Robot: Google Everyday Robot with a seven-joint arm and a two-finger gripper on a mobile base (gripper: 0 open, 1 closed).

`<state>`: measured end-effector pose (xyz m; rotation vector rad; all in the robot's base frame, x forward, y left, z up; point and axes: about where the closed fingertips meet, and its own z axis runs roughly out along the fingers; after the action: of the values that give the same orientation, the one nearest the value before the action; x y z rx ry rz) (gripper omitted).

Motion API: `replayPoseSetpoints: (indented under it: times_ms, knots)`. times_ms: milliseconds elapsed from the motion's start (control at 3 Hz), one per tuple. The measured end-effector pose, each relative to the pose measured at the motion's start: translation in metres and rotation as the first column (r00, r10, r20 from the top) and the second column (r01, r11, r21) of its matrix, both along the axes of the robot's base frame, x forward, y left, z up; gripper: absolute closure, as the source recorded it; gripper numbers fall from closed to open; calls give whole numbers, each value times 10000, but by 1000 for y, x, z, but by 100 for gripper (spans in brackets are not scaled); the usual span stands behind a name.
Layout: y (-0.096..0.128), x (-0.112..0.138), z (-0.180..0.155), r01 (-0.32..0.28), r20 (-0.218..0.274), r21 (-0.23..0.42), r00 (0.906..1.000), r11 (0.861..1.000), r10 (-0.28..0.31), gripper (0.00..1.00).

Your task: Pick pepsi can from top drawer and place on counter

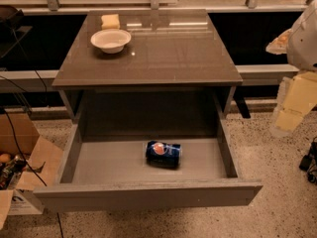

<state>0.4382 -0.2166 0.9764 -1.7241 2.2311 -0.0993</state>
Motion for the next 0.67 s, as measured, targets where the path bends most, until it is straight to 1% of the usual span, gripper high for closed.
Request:
replayPoseSetpoints:
  times_ms: [333, 667]
  knots:
    - [0, 0, 0, 0, 0, 3, 10000, 10000, 0, 0]
    - [11, 1, -11, 2, -33, 535, 10000, 9986, -1, 0]
